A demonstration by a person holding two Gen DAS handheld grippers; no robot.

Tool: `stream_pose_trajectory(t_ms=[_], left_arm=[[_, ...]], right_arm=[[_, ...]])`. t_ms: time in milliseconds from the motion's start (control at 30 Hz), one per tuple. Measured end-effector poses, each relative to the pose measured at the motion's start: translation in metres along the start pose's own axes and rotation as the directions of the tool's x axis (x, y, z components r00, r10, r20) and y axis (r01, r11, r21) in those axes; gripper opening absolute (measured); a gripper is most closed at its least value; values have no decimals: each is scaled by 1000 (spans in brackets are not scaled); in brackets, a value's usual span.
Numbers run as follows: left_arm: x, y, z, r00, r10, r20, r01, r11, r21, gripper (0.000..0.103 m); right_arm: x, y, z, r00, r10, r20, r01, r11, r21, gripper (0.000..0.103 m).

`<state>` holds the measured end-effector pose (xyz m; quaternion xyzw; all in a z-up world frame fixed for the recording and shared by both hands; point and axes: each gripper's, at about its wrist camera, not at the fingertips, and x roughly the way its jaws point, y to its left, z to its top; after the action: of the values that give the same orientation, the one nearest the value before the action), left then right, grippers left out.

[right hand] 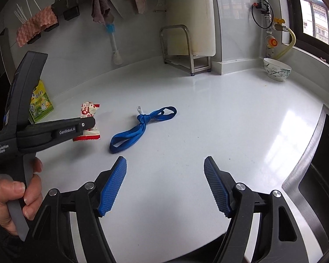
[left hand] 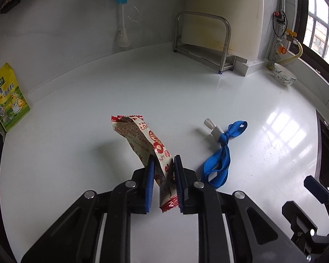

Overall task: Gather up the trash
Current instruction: 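Grasp the red-and-white snack wrapper with the left tool while the right tool grasps the blue strap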

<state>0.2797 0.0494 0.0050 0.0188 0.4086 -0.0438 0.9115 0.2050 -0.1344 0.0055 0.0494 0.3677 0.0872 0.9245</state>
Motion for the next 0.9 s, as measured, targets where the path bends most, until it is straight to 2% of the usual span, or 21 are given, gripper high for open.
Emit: stream_pose_trajectory(t_ms=[200, 333, 567, 767, 833, 867, 900], left_arm=[[-16, 22, -20, 999, 35, 26, -36, 999, 15, 18], [-23, 34, -26, 999, 39, 36, -39, 999, 12, 18], [-25, 52, -28, 998, 41, 46, -39, 999, -34, 18], [-26, 58, -30, 998, 35, 55, -32, 998, -53, 18], [-26, 60, -30, 998, 34, 56, -30, 998, -59, 18], [-26, 60, -30, 998, 32, 55, -29, 998, -62, 18], [-25, 61, -30, 998, 33, 54, -30, 998, -64, 18]], right_arm=[[46, 24, 25, 997, -58, -45, 57, 998, -17, 70], [73, 29, 39, 994, -75, -81, 76, 997, 12, 70], [103, 34, 53, 974, -190, -124, 193, 981, 8, 70], [117, 42, 54, 962, -228, -148, 229, 973, -8, 69], [121, 46, 56, 952, -263, -155, 260, 965, -35, 60], [123, 48, 56, 949, -274, -158, 270, 962, -51, 47], [124, 50, 57, 944, -291, -156, 284, 957, -63, 40]])
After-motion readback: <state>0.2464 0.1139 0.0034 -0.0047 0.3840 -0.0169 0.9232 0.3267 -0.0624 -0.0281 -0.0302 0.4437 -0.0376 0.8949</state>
